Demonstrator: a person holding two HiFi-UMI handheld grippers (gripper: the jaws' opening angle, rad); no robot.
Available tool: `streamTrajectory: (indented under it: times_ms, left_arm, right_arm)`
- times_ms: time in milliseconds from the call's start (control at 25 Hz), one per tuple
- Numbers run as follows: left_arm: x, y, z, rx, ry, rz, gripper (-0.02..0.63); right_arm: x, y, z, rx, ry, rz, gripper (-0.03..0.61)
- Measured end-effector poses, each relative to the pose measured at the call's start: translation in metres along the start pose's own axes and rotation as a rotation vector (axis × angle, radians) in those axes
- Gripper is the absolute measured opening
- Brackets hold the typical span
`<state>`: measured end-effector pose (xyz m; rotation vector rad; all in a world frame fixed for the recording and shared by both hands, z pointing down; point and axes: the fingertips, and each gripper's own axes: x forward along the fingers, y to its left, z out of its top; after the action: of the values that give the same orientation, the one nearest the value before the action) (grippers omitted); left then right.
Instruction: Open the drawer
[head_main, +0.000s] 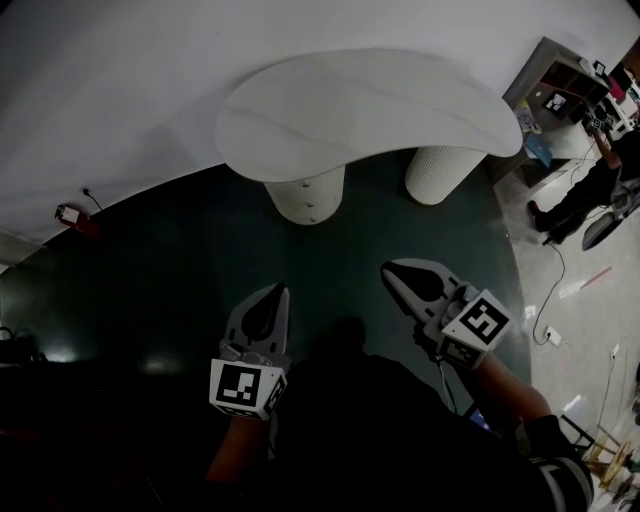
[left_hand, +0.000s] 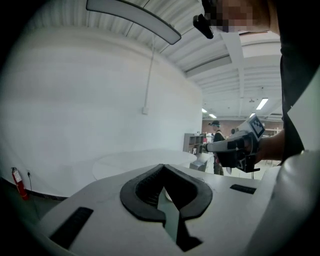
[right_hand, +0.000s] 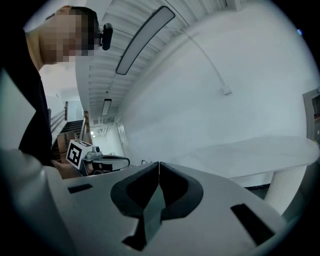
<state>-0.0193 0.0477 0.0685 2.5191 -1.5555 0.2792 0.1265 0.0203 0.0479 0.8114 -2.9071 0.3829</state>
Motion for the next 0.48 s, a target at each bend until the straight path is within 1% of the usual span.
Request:
streamTrajectory:
  times_ms: [120,200,360,480]
  left_arm:
    - [0.025,0.004,0.006,-0.007,0.005,0.009,0.005]
    - [0.039,0.008,0.009,-0.008,0.008,0.0,0.005]
    - [0.063,0.016,0.011,-0.008,0.006,-0.021,0.005]
    - [0.074,0.026,0.016,-0.028,-0.015,-0.03,0.005]
  right_arm:
    - [0.011,-0.025,0.005,0.003,0.002,0.012,0.017]
    - [0.021,-0.036,0.008,0.01,0.003,0.015,0.017]
    - [0.039,-0.05,0.012,0.008,0.01,0.024,0.017]
    - [0.054,-0.056,0.011,0.027,0.016,0.022,0.017]
